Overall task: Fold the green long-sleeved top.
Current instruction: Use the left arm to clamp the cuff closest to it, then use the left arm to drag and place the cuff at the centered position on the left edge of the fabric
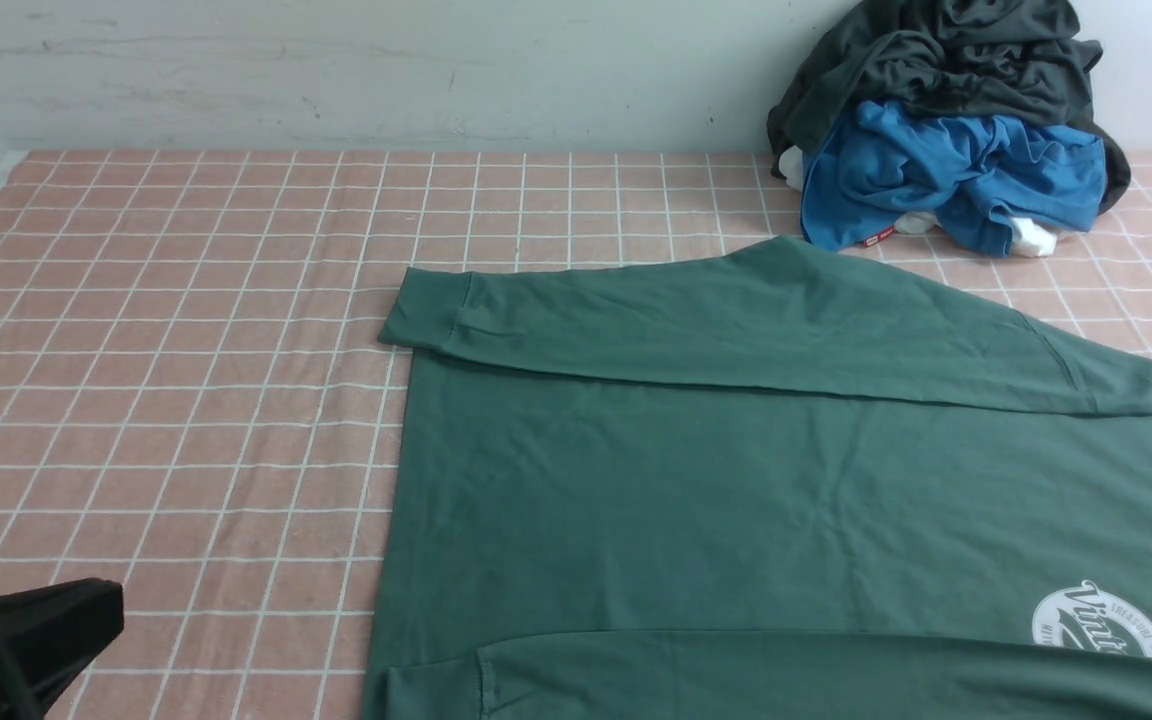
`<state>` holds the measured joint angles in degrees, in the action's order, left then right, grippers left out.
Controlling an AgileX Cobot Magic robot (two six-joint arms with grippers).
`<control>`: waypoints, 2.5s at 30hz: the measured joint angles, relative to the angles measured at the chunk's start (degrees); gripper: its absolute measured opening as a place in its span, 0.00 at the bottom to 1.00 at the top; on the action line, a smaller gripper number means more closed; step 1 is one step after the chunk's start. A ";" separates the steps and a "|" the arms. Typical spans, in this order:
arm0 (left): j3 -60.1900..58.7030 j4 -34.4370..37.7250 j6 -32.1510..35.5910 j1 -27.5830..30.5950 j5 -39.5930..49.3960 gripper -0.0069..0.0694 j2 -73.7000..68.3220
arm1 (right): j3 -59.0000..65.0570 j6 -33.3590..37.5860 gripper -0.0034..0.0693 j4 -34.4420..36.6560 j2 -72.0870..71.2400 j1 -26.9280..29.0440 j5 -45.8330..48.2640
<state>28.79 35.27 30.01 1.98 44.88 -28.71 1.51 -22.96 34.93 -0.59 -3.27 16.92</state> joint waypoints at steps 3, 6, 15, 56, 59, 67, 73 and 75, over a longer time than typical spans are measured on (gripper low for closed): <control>5.08 -6.79 0.46 -0.15 6.38 0.08 -5.59 | -2.52 5.85 0.02 -0.92 0.00 0.00 4.02; 9.64 -14.42 -0.43 -2.86 11.16 0.08 -10.83 | -11.31 13.77 0.02 -4.67 3.55 0.00 10.26; 17.95 -23.68 -5.22 -15.84 19.49 0.12 -27.71 | -43.60 39.26 0.02 -18.17 33.90 -0.27 43.77; 41.44 -26.86 -5.12 -39.41 15.10 0.44 -82.38 | -48.69 43.01 0.02 -27.45 46.88 -17.67 53.64; 41.44 -26.92 -5.12 -39.41 15.11 0.31 -82.35 | -48.69 43.01 0.02 -27.45 46.88 -17.67 53.57; 49.43 -31.20 -5.21 -39.41 19.02 0.13 -82.35 | -48.69 43.01 0.02 -27.45 46.88 -17.67 53.57; 63.27 -36.25 -5.36 -39.35 21.08 0.13 -82.70 | -48.69 41.78 0.02 -29.48 46.88 -17.67 53.57; 66.51 -36.79 -5.36 -38.74 21.25 0.13 -83.36 | -48.69 40.08 0.02 -31.16 46.88 -17.67 53.57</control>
<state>95.30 -1.51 24.65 -36.76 66.13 -112.07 -47.18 17.12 3.77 46.29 -20.94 70.50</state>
